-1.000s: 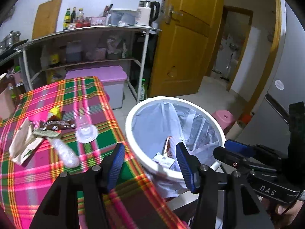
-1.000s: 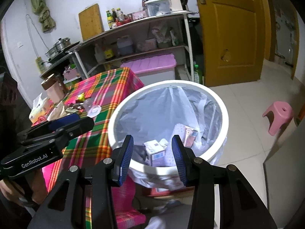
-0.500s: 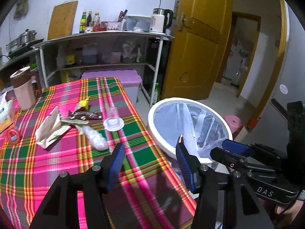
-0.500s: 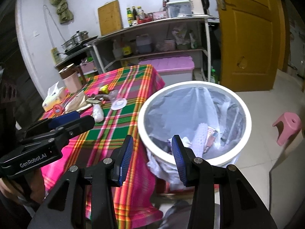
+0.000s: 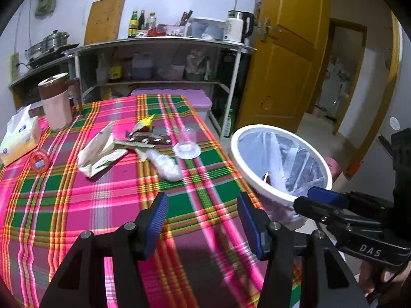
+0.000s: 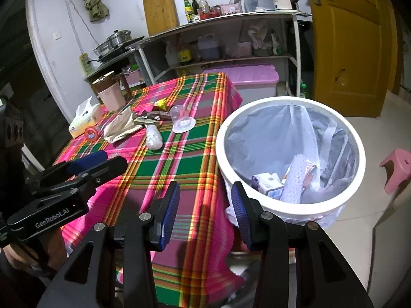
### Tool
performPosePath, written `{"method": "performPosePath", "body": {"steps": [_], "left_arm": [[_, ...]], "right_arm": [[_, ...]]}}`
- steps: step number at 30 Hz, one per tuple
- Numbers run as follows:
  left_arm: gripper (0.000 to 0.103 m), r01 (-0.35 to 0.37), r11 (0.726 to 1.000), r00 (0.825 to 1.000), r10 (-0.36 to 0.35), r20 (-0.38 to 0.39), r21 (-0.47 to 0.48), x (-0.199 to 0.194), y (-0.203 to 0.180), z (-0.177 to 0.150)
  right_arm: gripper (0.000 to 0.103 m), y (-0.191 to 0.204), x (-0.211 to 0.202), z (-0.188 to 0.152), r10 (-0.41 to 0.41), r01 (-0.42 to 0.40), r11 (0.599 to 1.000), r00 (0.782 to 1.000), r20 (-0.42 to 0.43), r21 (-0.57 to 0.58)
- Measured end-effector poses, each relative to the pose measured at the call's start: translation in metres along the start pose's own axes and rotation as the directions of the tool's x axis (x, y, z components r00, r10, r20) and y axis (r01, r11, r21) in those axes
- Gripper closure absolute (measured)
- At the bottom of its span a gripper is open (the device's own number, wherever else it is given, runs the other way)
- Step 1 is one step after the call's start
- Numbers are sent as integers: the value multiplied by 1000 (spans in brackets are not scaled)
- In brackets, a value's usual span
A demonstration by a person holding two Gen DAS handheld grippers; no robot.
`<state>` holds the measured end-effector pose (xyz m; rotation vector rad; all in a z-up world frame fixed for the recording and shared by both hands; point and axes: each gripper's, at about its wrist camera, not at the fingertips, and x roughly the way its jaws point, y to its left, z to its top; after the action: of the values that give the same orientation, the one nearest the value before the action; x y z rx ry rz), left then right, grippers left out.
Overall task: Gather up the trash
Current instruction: 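Bring both open tools back over the table toward the remaining trash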
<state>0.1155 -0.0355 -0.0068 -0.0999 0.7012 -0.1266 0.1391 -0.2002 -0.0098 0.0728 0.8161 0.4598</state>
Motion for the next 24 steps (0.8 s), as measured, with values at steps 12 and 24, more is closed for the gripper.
{"method": "performPosePath", "body": {"steps": [12,24], "left_arm": [[48,-58,997,998,58,-9,-43,-2,29,-8],[48,-114,987,993,112,-24,-113,-2,76,-14]], "right_arm": [[60,28,15,2,39,-41,996,999,-36,-73],[60,53,46,16,70,-80,987,995,-73,-139]]}}
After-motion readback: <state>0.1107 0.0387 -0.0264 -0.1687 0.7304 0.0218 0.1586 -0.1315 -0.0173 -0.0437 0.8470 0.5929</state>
